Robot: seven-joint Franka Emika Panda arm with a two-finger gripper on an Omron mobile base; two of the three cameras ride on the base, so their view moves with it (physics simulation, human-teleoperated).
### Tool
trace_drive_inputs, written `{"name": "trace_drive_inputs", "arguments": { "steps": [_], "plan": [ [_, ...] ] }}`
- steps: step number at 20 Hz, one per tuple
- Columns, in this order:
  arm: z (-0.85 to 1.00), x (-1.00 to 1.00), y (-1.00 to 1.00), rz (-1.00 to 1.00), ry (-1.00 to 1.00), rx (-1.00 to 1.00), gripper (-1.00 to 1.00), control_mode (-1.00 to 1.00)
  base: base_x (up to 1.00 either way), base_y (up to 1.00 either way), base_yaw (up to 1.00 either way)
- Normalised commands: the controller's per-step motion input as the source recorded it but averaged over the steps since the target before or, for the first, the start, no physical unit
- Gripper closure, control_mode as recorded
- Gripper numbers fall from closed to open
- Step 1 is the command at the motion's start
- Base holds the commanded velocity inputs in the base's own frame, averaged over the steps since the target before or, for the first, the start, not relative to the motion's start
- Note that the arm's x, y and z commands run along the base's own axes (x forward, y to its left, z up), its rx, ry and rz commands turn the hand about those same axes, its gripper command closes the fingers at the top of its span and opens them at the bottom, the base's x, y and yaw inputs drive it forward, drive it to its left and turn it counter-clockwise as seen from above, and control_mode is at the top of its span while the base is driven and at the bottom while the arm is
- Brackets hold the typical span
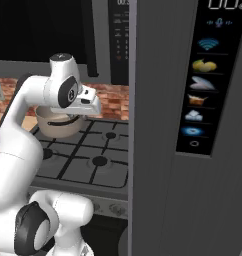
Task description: Retrieve the frozen meat and place it in the pot on a burner. Then turn the burner on.
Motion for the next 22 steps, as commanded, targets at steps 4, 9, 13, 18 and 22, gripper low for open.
{"name": "trace_drive_inputs", "arguments": {
  "steps": [4, 9, 13, 18, 22],
  "plan": [
    [-0.02, -0.07, 0.08, 0.0, 0.01, 0.0, -1.0, -1.0, 0.0, 0.0, 0.0],
    [-0.19, -0.19, 0.44, -0.02, 0.0, 0.05, -1.0, -1.0, 0.0, 0.0, 0.0],
    [-0.26, -0.16, 0.8, -0.02, 0.0, 0.02, -1.0, -1.0, 0.0, 0.0, 0.0],
    [-0.25, -0.16, 0.92, -0.02, 0.0, 0.04, -1.0, -1.0, 0.0, 0.0, 0.0],
    [-0.27, -0.04, 1.0, 0.0, 0.0, 0.01, -1.0, -1.0, 0.0, 0.0, 0.0]
  ]
}}
